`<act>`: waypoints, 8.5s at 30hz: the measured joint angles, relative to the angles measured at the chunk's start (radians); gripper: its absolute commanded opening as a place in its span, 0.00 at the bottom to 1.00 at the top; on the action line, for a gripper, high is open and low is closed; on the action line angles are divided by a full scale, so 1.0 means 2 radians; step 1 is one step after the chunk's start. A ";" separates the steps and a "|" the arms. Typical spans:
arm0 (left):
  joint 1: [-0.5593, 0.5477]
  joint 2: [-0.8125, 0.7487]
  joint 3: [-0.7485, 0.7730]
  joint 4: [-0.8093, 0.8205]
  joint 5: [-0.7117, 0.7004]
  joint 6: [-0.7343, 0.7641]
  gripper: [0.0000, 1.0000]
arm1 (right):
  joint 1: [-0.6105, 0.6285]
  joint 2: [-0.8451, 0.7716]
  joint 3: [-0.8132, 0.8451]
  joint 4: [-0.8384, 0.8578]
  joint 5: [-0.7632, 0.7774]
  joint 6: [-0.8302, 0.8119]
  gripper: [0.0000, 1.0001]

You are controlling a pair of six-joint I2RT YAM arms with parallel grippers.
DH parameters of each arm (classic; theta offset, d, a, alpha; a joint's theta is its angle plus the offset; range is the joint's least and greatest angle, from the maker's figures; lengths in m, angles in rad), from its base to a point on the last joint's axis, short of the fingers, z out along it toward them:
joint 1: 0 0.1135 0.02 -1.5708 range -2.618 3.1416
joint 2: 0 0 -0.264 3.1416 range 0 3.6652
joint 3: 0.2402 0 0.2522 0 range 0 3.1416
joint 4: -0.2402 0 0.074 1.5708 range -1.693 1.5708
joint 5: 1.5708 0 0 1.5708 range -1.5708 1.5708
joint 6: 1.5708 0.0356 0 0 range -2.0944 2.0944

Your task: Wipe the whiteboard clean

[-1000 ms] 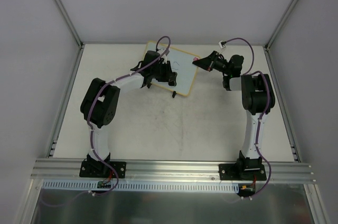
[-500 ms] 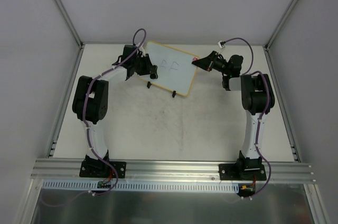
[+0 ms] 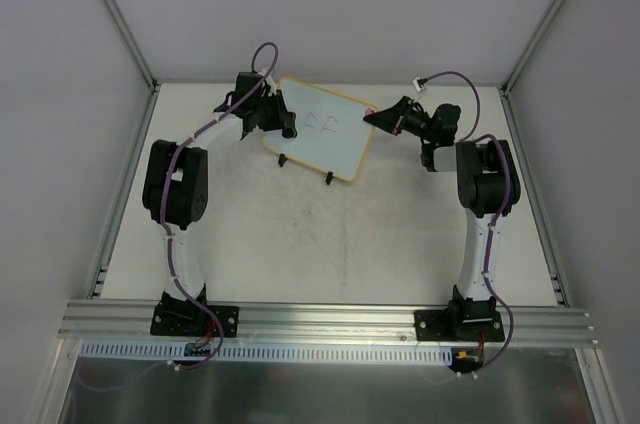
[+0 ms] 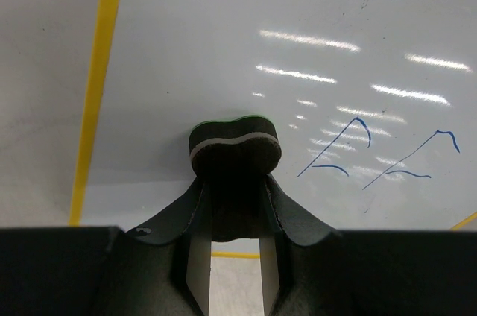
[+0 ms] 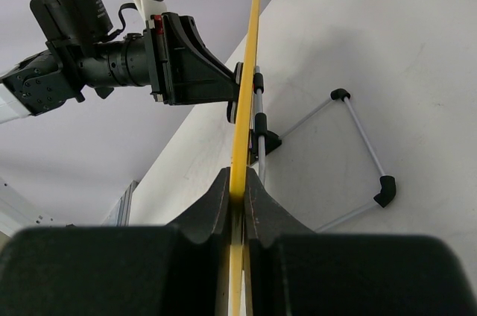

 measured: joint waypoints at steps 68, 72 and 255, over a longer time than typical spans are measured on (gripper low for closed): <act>0.022 0.005 -0.016 0.027 0.056 -0.004 0.00 | 0.001 0.000 0.000 -0.007 0.003 0.000 0.00; 0.015 0.005 -0.016 0.027 0.050 -0.004 0.00 | 0.001 0.000 0.000 -0.007 0.003 0.000 0.00; -0.016 0.031 0.027 0.082 0.074 -0.044 0.00 | 0.001 -0.003 0.000 -0.023 0.003 -0.002 0.00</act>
